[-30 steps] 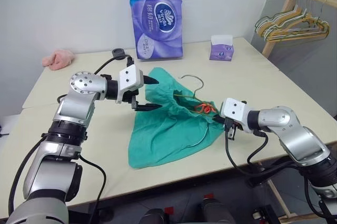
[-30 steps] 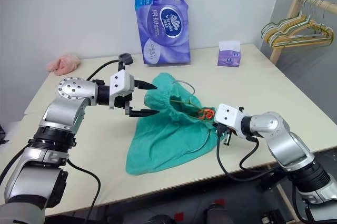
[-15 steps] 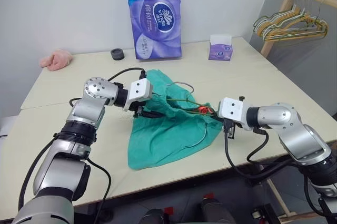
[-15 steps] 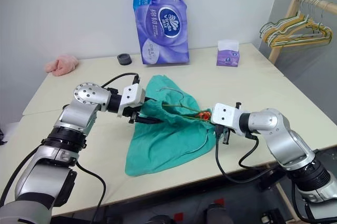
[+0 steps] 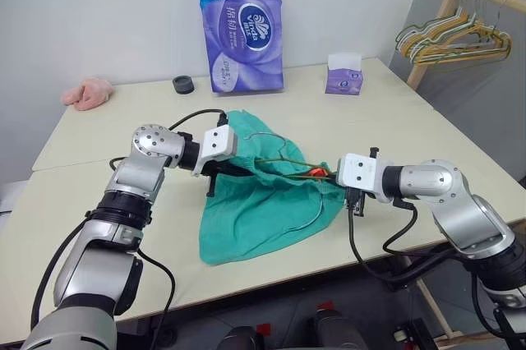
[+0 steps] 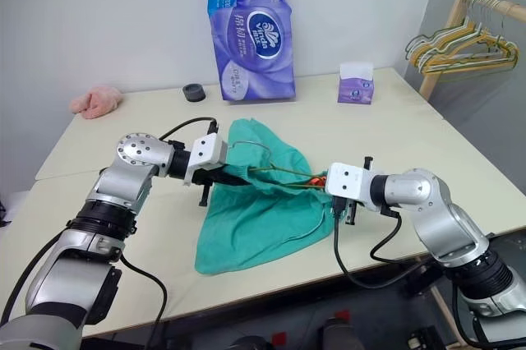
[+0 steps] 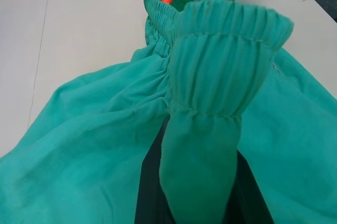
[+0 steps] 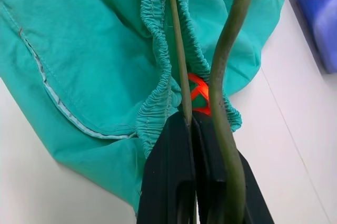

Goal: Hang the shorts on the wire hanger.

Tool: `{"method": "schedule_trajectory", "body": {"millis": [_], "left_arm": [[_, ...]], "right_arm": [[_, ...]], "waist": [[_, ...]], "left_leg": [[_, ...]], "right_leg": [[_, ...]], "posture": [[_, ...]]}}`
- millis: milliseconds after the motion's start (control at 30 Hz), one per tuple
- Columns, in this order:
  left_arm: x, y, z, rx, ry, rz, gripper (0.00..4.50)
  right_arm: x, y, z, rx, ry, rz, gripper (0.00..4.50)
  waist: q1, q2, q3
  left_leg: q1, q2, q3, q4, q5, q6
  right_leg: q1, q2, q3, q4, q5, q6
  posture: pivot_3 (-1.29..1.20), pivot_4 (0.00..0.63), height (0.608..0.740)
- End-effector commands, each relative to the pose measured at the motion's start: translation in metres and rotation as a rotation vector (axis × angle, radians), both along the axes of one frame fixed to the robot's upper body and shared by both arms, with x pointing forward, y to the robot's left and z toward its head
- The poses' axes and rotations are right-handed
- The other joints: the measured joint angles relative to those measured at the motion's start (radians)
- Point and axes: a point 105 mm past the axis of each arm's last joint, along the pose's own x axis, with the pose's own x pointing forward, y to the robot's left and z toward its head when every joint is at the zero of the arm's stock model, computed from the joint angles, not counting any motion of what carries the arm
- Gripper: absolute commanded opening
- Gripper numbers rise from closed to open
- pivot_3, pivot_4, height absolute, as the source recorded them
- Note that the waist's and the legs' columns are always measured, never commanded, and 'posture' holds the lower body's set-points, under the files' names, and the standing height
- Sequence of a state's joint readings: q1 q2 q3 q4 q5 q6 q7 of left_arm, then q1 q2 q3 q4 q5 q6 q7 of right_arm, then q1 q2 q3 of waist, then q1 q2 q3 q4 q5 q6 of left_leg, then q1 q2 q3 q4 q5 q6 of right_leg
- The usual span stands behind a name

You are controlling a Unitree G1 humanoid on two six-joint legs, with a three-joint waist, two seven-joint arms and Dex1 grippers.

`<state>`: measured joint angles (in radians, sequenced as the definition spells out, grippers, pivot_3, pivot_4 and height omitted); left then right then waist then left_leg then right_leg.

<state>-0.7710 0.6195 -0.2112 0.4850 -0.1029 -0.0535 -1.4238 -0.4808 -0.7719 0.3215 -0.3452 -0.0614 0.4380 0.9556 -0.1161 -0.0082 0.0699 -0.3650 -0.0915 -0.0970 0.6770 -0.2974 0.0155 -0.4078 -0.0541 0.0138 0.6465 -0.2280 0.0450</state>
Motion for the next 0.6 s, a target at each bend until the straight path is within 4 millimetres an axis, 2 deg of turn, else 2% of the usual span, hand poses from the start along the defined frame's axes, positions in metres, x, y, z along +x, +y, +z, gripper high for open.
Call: {"method": "schedule_trajectory", "body": {"millis": [33, 133, 200, 233, 367, 400, 500, 600], "left_arm": [[-0.001, -0.008, 0.004, -0.010, -0.036, -0.027, 0.00], [0.000, -0.005, 0.005, -0.009, -0.043, -0.013, 0.00], [0.002, -0.003, 0.007, -0.015, -0.051, 0.002, 0.00], [0.003, -0.003, 0.007, -0.017, -0.054, 0.006, 0.00], [0.003, -0.001, 0.008, -0.021, -0.062, 0.019, 0.00], [0.004, 0.000, 0.008, -0.023, -0.066, 0.025, 0.00], [0.005, 0.002, 0.010, -0.025, -0.072, 0.037, 0.00], [0.005, 0.005, 0.012, -0.026, -0.077, 0.048, 0.00]], "right_arm": [[-0.009, -0.002, 0.020, -0.028, -0.072, 0.092, 0.74], [-0.005, -0.028, 0.023, -0.070, -0.059, 0.038, 1.69], [0.004, -0.060, 0.027, -0.093, -0.074, -0.075, 2.31], [0.007, -0.070, 0.028, -0.100, -0.079, -0.109, 2.68], [0.006, -0.099, 0.016, -0.041, -0.041, -0.240, 4.05], [-0.001, -0.098, 0.005, 0.035, 0.022, -0.266, 4.38], [-0.017, -0.086, -0.022, 0.192, 0.150, -0.313, 4.38], [-0.018, -0.068, -0.035, 0.337, 0.201, -0.362, 4.38]], "waist": [[0.002, 0.000, 0.000], [0.004, 0.000, 0.000], [0.003, 0.000, 0.000], [0.004, 0.000, 0.000], [0.003, -0.001, 0.000], [0.003, -0.001, 0.000], [0.002, -0.002, -0.001], [-0.001, 0.000, -0.001]], "left_leg": [[0.000, 0.000, 0.000, 0.000, 0.000, 0.000], [0.000, 0.000, 0.000, 0.000, 0.000, 0.000], [0.000, 0.000, 0.000, 0.000, 0.000, 0.000], [0.000, 0.000, 0.000, 0.000, 0.000, 0.000], [0.000, 0.000, 0.000, 0.000, 0.000, 0.001], [0.000, 0.001, 0.000, 0.000, 0.000, 0.001], [0.000, 0.001, 0.000, 0.000, 0.000, 0.001], [0.000, 0.001, 0.001, 0.000, 0.000, 0.001]], "right_leg": [[0.000, 0.000, 0.000, 0.000, 0.000, 0.000], [0.000, 0.000, 0.000, 0.000, 0.000, 0.000], [0.001, 0.000, 0.000, 0.000, 0.000, 0.000], [0.001, 0.000, 0.000, 0.000, 0.000, 0.000], [0.001, 0.000, 0.000, 0.000, 0.000, 0.000], [0.001, 0.000, 0.000, 0.000, 0.000, 0.000], [0.001, 0.000, 0.000, 0.000, 0.000, 0.000], [0.001, 0.000, 0.002, 0.001, 0.000, 0.000]], "posture": [[-0.22, 0.037, 0.740], [-0.22, 0.037, 0.740], [-0.22, 0.036, 0.740], [-0.22, 0.037, 0.740], [-0.22, 0.037, 0.740], [-0.22, 0.037, 0.740], [-0.22, 0.038, 0.740], [-0.23, 0.038, 0.740]]}}
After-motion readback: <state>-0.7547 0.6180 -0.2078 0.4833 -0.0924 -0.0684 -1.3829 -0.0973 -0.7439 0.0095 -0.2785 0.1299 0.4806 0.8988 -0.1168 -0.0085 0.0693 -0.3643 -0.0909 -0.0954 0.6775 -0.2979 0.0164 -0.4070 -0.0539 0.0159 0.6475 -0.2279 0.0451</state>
